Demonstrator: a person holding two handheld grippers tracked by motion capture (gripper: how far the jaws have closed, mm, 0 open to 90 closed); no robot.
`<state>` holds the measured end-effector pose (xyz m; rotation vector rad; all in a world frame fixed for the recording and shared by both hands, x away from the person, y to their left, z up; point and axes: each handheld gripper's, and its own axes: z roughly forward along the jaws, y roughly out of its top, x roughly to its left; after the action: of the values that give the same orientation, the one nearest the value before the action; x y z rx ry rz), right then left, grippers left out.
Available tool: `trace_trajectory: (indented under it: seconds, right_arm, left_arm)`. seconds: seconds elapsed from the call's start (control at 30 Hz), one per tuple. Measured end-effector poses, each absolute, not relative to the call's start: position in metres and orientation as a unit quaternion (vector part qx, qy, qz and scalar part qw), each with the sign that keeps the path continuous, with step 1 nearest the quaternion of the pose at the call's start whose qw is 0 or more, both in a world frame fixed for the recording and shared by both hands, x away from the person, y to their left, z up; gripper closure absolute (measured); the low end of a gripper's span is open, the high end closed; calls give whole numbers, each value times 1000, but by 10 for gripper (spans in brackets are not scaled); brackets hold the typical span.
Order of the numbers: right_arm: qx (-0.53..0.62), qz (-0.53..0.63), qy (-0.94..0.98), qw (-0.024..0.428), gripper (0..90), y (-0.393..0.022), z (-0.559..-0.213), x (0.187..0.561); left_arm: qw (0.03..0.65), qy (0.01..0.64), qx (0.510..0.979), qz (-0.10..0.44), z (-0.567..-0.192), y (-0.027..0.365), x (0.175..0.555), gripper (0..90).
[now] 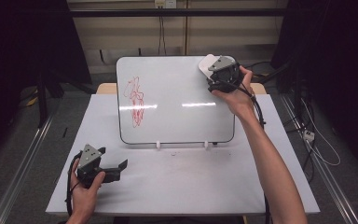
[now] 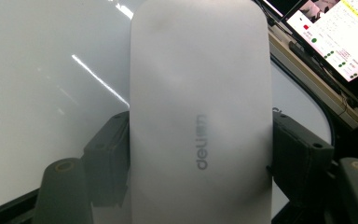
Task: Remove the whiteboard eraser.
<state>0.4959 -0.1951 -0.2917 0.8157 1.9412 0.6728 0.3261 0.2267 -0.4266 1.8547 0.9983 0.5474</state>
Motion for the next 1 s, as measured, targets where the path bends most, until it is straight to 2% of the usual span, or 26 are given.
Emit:
trace_trajectory:
  seconds: [0.37,0.9,1.0]
  right_arm:
    - [334,274,785,444,313,-195,-290,494]
    - [352,322,780,405,315,-205,-285,490]
    - [350,328,774,413,314,-204,-282,485]
  left_arm:
    - [464,405,756,223,-427,226,326,48]
    - [461,407,756,225,-427,227,326,48]
    - [461,407,755,227,-427,227,326,48]
